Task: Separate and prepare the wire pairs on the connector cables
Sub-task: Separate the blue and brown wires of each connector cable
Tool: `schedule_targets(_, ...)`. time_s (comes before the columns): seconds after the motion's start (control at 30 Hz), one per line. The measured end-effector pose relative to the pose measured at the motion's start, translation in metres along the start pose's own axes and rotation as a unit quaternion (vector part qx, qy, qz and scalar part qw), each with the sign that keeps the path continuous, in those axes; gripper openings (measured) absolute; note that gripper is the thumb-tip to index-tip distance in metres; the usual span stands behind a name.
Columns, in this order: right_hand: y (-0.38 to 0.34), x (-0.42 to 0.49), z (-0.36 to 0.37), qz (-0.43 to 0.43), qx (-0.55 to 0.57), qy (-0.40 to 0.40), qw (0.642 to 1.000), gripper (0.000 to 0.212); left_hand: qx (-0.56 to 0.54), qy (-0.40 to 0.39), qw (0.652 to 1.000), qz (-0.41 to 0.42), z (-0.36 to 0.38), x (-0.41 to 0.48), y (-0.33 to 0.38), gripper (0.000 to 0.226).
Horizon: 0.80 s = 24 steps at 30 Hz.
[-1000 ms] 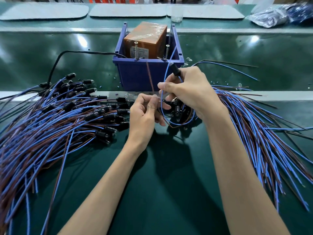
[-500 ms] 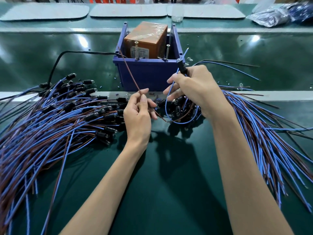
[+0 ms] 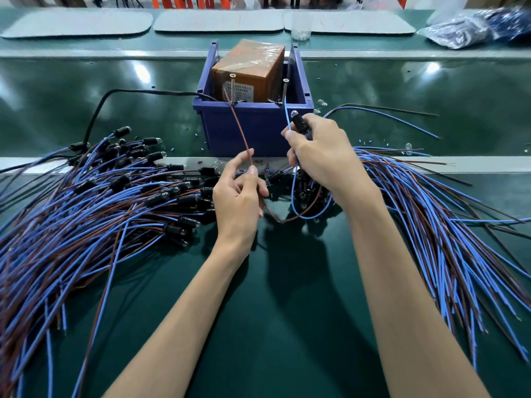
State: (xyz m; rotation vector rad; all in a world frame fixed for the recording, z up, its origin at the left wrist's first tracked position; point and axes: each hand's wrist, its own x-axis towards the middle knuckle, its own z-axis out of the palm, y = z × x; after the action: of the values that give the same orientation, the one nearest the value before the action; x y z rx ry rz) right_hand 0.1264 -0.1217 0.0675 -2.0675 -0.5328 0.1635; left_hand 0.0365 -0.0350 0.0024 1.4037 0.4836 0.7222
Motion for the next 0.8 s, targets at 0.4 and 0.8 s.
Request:
schedule_targets(0.4, -0.0006, 0.0001, 0.0016, -0.007, -0.003, 0.013, 1.000, 0.015, 0.003, -0.007, 1.000, -0.003, 0.0014, -0.0018, 0.0032, 0.030)
schedule_targets(0.8, -0.0051, -0.0030, -0.0005, -0.025, 0.006, -0.016, 1.000, 0.013, 0.002, -0.011, 1.000, 0.000, 0.0018, -0.0006, 0.0022, 0.029)
